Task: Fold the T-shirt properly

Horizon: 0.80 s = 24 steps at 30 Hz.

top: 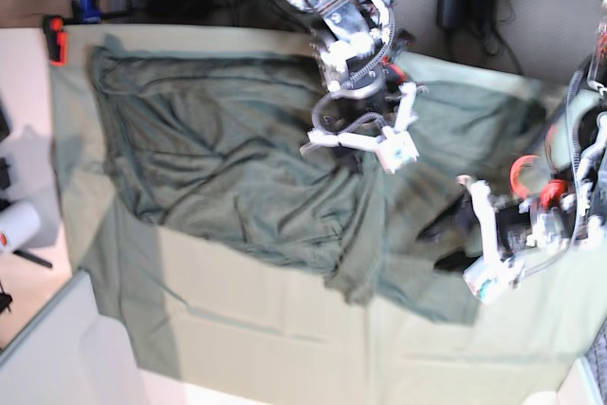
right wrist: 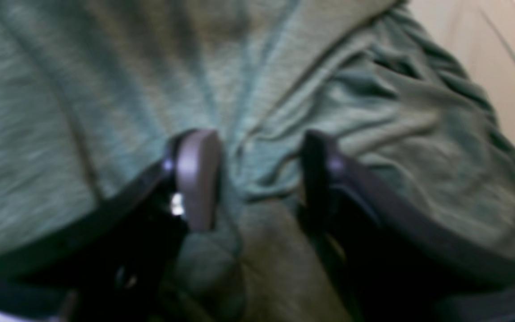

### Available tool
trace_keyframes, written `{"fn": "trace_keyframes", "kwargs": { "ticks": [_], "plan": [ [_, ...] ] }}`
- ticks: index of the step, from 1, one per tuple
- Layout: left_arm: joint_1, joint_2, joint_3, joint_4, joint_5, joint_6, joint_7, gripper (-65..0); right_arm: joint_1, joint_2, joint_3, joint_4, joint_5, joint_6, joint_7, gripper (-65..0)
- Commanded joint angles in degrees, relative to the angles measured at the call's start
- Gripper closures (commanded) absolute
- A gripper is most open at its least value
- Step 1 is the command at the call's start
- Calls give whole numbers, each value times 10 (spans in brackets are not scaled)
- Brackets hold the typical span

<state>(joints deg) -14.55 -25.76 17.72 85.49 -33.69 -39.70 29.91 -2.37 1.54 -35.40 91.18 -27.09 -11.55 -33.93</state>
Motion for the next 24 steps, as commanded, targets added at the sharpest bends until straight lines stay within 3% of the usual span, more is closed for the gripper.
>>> {"fn": "trace_keyframes", "kwargs": {
  "ticks": [1, 5, 12, 18, 24],
  "plan": [
    [-26, 7, 3, -9, -7, -3, -17, -372, 6, -6, 0, 11, -22, -19, 8, -310],
    [-74, 55, 21, -96, 26, -3, -43, -372, 6, -6, 6, 18, -87, -70, -13, -310],
    [-136, 119, 24, -238, 56, -3, -69, -372, 6, -6, 73, 60, -95, -78, -30, -310],
    [-148, 151, 24, -297, 70, 0, -79, -372, 6, -4, 202, 85, -25, -70, -30, -310],
    [-148, 156, 24, -318, 79, 3, -87, -372, 6, 24, 342, 85, 114, -22, -21, -310]
  ]
}}
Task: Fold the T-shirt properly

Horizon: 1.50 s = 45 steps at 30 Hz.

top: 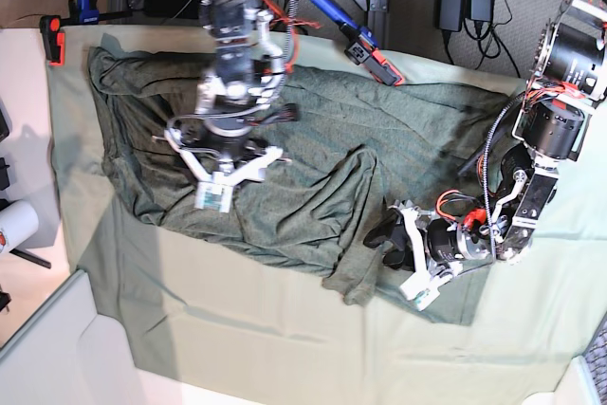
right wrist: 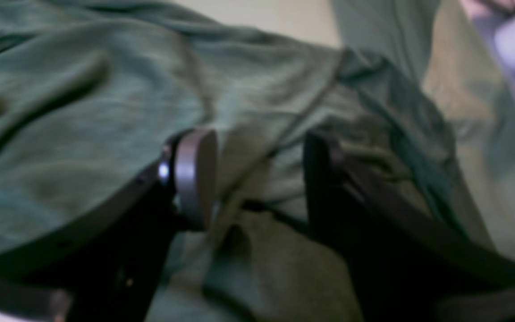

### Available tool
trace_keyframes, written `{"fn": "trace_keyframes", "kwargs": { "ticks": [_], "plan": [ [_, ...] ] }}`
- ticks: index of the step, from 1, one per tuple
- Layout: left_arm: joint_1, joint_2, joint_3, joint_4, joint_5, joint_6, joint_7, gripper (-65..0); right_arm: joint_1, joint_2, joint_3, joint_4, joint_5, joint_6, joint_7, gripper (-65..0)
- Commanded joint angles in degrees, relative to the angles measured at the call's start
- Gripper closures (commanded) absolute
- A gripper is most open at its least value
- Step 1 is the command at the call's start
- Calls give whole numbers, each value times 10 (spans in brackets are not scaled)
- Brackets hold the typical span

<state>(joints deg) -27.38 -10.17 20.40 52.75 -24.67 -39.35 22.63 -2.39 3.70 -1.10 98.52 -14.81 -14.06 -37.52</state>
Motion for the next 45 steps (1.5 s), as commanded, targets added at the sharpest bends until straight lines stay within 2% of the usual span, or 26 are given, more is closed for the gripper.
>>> {"fn": "trace_keyframes", "kwargs": {
  "ticks": [1, 6, 9, 13, 18, 21, 25, 27, 32, 35, 39, 45],
  "plan": [
    [-20, 0, -3, 9, -10, 2, -14, -372, 7, 10, 19, 11, 14, 13, 15, -310],
    [-20, 13, -3, -2, 23, 28, -26, -372, 6, 44, 99, 10, 109, 60, 12, -310],
    [-20, 31, -3, -18, 49, 39, -37, -372, 6, 59, 126, 10, 141, 75, 9, -310],
    [-21, 43, -3, -40, 66, 67, -55, -372, -3, 71, 135, 10, 153, 85, 8, -310],
    [-23, 45, -3, -42, 64, 68, -57, -367, -13, 74, 135, 10, 152, 90, 10, -310],
    [-27, 44, -3, -41, 65, 68, -57, -286, -13, 74, 135, 10, 152, 90, 11, -310],
    [-35, 37, -3, -40, 64, 65, -57, -97, -13, 74, 135, 10, 153, 90, 11, -310],
    [-40, 31, -3, -40, 64, 53, -57, 0, -13, 74, 135, 10, 152, 90, 11, -310],
    [-39, 14, -29, -18, 63, 9, -57, 0, -13, 74, 135, 10, 152, 95, 13, -310],
    [-37, -1, -61, 0, 54, 5, -40, 0, -13, 74, 135, 10, 153, 100, 13, -310],
    [-18, -29, -97, 32, 6, -6, -1, 0, -13, 74, 135, 10, 153, 100, 17, -310],
    [61, -70, -130, 113, -12, -6, 4, 0, -11, 74, 135, 10, 153, 100, 22, -310]
  ]
}}
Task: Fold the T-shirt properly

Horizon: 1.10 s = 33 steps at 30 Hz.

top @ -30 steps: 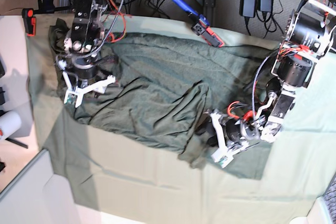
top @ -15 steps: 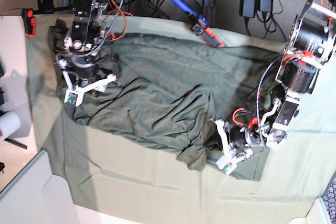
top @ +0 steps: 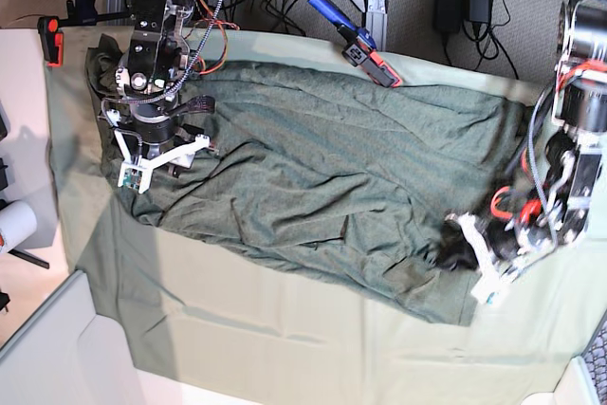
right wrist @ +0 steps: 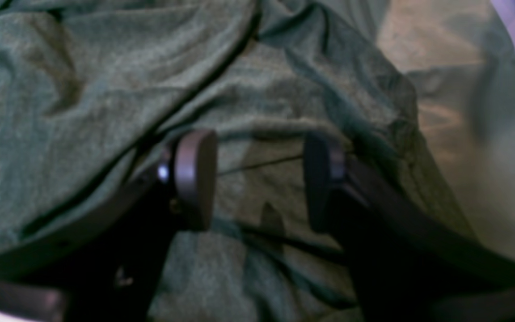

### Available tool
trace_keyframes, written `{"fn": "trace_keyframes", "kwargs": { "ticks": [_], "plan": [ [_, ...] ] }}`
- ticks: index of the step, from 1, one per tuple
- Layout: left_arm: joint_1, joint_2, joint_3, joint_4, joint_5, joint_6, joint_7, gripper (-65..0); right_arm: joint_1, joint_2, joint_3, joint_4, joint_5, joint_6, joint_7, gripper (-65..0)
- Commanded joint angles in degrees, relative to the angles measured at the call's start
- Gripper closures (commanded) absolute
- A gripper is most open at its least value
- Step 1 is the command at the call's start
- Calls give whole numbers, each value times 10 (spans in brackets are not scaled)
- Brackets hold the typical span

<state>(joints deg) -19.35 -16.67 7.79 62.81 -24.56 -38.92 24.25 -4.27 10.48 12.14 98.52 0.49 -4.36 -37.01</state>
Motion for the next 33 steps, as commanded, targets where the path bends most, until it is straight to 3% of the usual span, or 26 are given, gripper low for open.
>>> {"fn": "trace_keyframes", "kwargs": {
  "ticks": [1, 8, 14, 16, 19, 21, 25, 29, 33],
  "plan": [
    [-5, -11, -4, 28, -14, -11, -12, 0, 8, 7, 3, 10, 0, 3, 17, -310],
    [76, -52, -4, 130, -4, -11, -13, 0, 8, 12, 3, 10, -1, 3, 23, -310],
    [91, -74, -4, 138, -5, -11, -12, 0, 9, 30, 3, 10, 0, 1, 30, -310],
    [94, -80, -4, 138, -9, -11, -11, -76, 14, 34, 8, 10, 3, 1, 38, -310],
    [94, -91, -4, 138, -34, -11, -11, -261, 36, 42, 20, -5, 21, 6, 47, -310],
    [94, -102, -4, 138, -52, -11, -10, -321, 61, 47, 31, -29, 34, 17, 59, -310],
    [94, -128, -4, 138, -80, -11, 9, -322, 132, 66, 50, -122, 61, 37, 82, -317],
    [94, -151, -4, 140, -92, -11, 9, -322, 206, 88, 59, -249, 75, 63, 103, -414],
    [94, -168, -4, 141, -105, -11, 9, -322, 247, 113, 59, -346, 75, 72, 110, -416]
  ]
}}
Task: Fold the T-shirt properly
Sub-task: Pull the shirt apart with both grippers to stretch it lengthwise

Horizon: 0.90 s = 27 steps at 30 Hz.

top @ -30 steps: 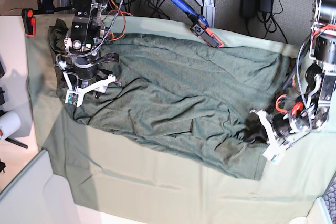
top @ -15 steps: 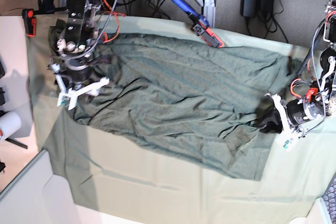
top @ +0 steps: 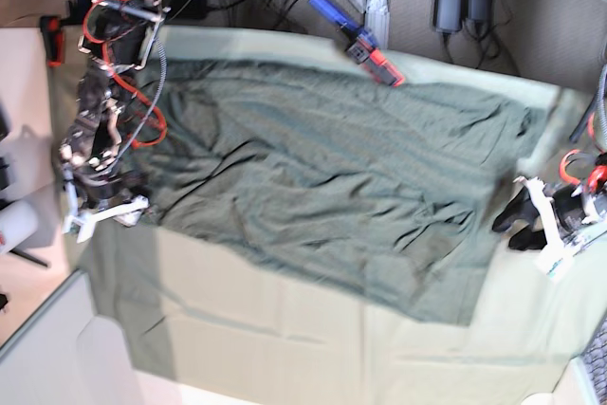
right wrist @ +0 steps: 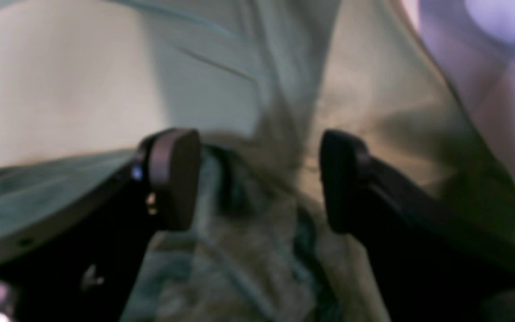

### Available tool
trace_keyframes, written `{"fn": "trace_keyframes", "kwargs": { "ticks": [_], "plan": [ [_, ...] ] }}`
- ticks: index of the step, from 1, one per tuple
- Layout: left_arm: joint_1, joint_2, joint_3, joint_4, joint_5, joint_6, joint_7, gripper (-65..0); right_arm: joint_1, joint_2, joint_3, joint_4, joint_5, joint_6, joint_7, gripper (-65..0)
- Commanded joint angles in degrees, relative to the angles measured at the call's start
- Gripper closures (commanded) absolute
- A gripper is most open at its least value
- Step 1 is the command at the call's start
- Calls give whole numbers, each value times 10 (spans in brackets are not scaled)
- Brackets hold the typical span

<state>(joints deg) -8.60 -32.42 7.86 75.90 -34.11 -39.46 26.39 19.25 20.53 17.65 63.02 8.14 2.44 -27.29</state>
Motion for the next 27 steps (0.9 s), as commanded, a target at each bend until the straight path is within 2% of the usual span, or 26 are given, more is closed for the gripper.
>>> {"fn": "trace_keyframes", "kwargs": {
  "ticks": [1, 4, 6, 10, 14, 22, 27],
  "plan": [
    [-14, -12, -4, 10, -13, -5, -14, -323, 16, 18, 4, -8, -1, 5, 17, -416],
    [-23, -16, -4, 10, -13, -5, -20, -379, 20, 27, 4, -42, 2, 27, 18, -415],
    [-36, -15, -4, 9, -11, -5, -23, -407, 18, 27, 4, -54, 10, 63, 17, -415],
    [-79, -12, -4, -14, 27, -4, -50, -407, 18, 23, 3, -72, 37, 94, 10, -413],
    [-144, 5, -4, -104, 44, 2, -84, -407, 15, 21, 3, -72, 44, 96, -9, -413],
    [-272, 76, -4, -338, 57, 4, -162, -406, 2, 21, 3, -71, 44, 96, -33, -413],
    [-316, 123, -4, -447, 111, 42, -214, -406, -11, 21, 3, -71, 43, 96, -35, -413]
  ]
}}
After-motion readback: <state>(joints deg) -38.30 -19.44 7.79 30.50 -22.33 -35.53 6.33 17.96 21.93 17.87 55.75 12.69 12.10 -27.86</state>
